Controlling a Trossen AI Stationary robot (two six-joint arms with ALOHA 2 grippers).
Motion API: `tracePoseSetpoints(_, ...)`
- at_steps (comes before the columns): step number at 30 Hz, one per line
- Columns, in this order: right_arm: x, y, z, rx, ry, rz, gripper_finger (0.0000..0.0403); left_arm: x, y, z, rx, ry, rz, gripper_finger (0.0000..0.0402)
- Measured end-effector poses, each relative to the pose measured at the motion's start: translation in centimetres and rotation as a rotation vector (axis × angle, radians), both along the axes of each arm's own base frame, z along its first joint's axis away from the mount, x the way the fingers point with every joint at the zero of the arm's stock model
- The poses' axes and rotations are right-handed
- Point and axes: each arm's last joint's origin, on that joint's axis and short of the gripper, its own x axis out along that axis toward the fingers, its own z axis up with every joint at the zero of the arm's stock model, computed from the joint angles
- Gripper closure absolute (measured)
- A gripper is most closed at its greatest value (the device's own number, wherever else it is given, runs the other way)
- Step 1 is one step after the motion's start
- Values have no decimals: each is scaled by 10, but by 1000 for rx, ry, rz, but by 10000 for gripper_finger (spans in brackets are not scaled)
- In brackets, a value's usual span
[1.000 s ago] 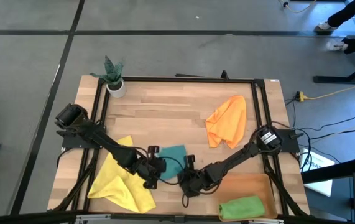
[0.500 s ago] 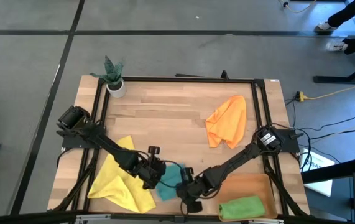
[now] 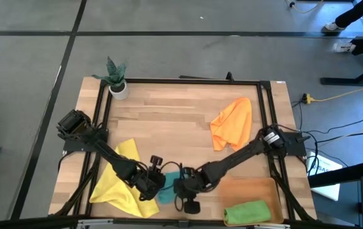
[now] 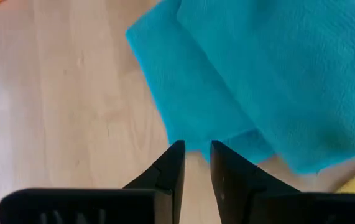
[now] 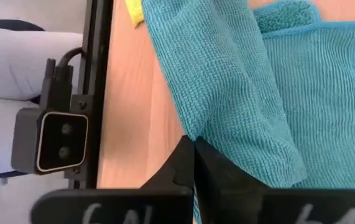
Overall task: Roll microfiber towels into tight, uniform cylinder then place into a basket
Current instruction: Roll the blue microfiber towel
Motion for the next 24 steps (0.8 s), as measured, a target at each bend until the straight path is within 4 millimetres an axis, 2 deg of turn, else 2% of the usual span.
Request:
tracePoseSetpoints(8,12,-26,1,81,43,-36,403,4,-5,-23,31,76,-89,335)
tracePoseSetpoints(18,23,-59,0,73,59,-85,403,6,-11,-24,-7,69,-163,335)
tracePoseSetpoints(24,31,-71,2,73,7,-77,403,6,-11,-24,-3,64,-170,335)
